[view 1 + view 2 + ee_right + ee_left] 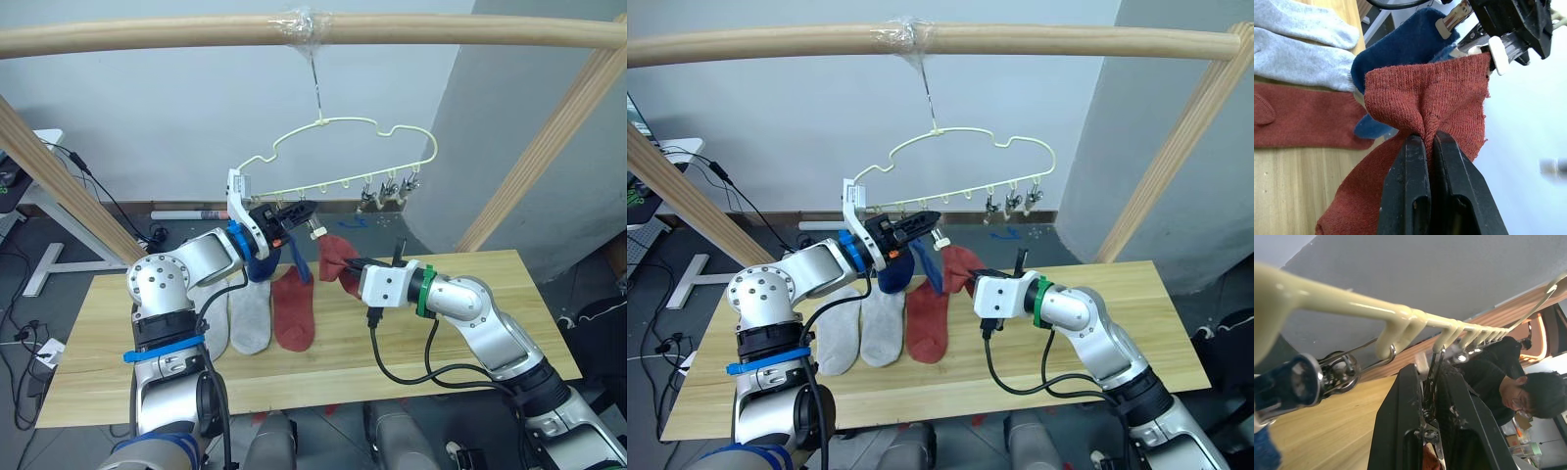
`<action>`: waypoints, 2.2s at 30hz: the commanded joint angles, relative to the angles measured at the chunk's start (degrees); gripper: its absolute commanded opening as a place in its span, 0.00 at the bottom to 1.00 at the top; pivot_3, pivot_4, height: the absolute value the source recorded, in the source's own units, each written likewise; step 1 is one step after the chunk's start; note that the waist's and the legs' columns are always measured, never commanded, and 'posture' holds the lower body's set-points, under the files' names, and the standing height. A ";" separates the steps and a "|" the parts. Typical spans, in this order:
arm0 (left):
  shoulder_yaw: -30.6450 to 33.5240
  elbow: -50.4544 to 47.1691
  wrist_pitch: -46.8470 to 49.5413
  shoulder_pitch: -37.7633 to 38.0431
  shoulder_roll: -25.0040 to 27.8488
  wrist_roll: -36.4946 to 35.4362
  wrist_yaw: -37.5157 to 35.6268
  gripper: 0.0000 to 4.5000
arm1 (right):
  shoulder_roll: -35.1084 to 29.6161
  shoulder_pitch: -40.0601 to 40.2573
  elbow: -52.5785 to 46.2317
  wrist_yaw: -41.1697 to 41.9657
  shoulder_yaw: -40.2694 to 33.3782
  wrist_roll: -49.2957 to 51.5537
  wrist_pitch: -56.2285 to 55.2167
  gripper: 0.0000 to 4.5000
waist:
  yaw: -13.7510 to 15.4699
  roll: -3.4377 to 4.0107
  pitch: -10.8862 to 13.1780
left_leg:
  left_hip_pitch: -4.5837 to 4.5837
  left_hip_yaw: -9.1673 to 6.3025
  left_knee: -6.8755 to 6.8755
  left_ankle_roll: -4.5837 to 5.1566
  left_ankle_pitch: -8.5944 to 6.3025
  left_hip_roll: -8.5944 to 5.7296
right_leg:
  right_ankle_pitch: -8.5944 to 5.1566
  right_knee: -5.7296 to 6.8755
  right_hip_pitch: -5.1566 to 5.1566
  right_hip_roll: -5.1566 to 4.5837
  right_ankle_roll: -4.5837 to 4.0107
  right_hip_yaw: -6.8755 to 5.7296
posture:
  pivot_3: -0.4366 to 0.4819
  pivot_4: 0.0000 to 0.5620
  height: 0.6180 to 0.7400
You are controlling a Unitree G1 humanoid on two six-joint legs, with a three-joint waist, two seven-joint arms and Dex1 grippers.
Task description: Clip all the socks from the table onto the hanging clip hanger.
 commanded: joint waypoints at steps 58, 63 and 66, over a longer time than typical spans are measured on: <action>-19.11 -33.26 -35.90 24.92 25.52 26.16 -20.50 1.00 | 30.82 4.45 -16.24 -27.75 -19.73 18.53 39.49 0.78 | 3.34 0.03 0.01 | -0.25 0.01 -0.14 -0.01 0.00 0.10 | -0.27 -0.03 -0.29 0.02 -0.58 -0.04 | 0.57 0.34 1.00; -20.17 -30.10 -41.47 22.09 23.84 29.66 -24.56 1.00 | 31.27 0.13 -13.39 -33.05 -20.21 17.15 39.05 0.46 | 3.14 0.04 0.02 | -0.40 0.00 -0.14 0.00 -0.01 0.05 | -0.26 -0.03 -0.43 -0.02 -0.58 -0.06 | 0.54 0.34 1.00; -20.48 -28.53 -42.20 20.57 23.23 30.79 -25.74 1.00 | 31.87 -1.99 -10.84 -34.80 -21.81 18.07 38.17 0.46 | 2.86 0.04 0.01 | -0.37 -0.01 -0.13 0.02 0.01 0.09 | -0.26 0.05 -0.46 0.02 -0.57 -0.08 | 0.54 0.35 1.00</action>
